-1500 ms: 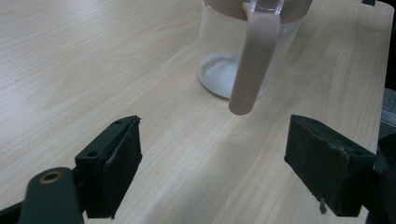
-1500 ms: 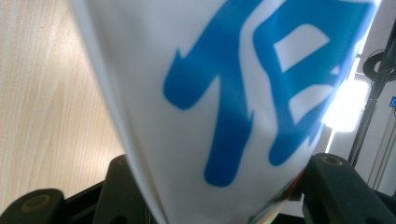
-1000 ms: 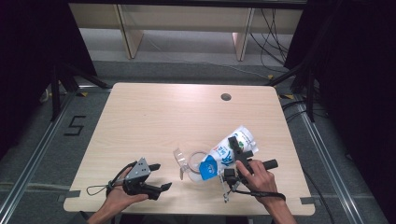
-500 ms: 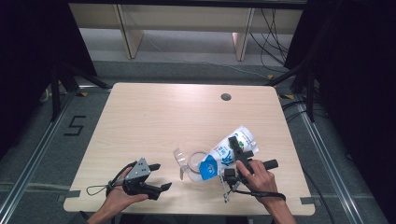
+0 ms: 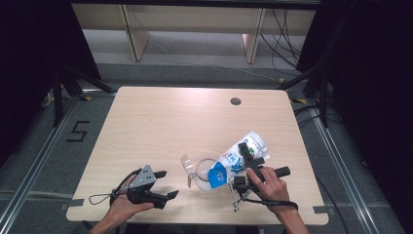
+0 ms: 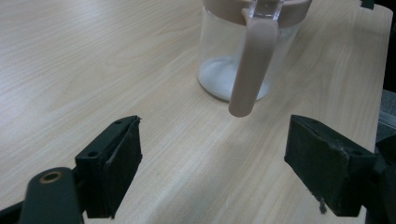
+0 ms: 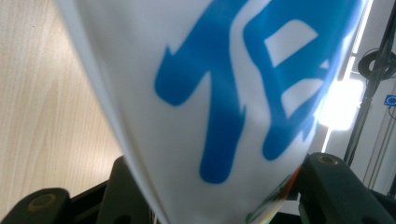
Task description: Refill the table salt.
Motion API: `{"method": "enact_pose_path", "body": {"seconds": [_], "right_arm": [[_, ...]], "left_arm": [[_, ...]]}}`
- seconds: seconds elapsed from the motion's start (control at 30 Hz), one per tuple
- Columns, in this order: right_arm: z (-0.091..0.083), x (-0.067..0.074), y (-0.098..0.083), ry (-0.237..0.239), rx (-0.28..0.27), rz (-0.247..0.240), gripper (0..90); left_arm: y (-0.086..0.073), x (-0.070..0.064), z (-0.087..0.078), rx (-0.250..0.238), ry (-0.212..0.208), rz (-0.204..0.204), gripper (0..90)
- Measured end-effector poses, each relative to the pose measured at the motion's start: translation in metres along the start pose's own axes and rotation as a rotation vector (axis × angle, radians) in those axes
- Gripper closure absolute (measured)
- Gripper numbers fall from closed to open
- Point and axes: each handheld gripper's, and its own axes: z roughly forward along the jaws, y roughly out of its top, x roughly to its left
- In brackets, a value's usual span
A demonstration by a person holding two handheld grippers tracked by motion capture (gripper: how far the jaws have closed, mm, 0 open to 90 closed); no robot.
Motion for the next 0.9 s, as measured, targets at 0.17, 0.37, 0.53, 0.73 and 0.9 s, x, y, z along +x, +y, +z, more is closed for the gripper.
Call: {"method": "enact_pose_path", "body": {"seconds": [0.17,0.37,0.53,0.73,0.9], "right_arm": [[0.000,0.000,0.000,-0.001,0.000,-0.001,53.7],[0.000,-0.001,0.000,-0.001,0.001,-0.001,54.0],[0.000,-0.001,0.000,-0.001,0.000,-0.003,54.2],[0.000,-0.005,0.001,0.000,-0.006,-0.043,54.4],[0.000,-0.003,0.000,0.001,-0.003,-0.028,54.6]], "left_arm": [[0.000,-0.001,-0.002,0.002,0.005,-0.001,18.0],[-0.001,-0.002,-0.006,-0.013,0.006,-0.014,17.9],[-0.002,-0.003,-0.009,-0.016,0.005,-0.010,17.9],[-0.002,-0.003,-0.011,-0.020,0.002,-0.012,18.0],[-0.003,-0.003,-0.013,-0.024,0.011,-0.016,17.9]]}}
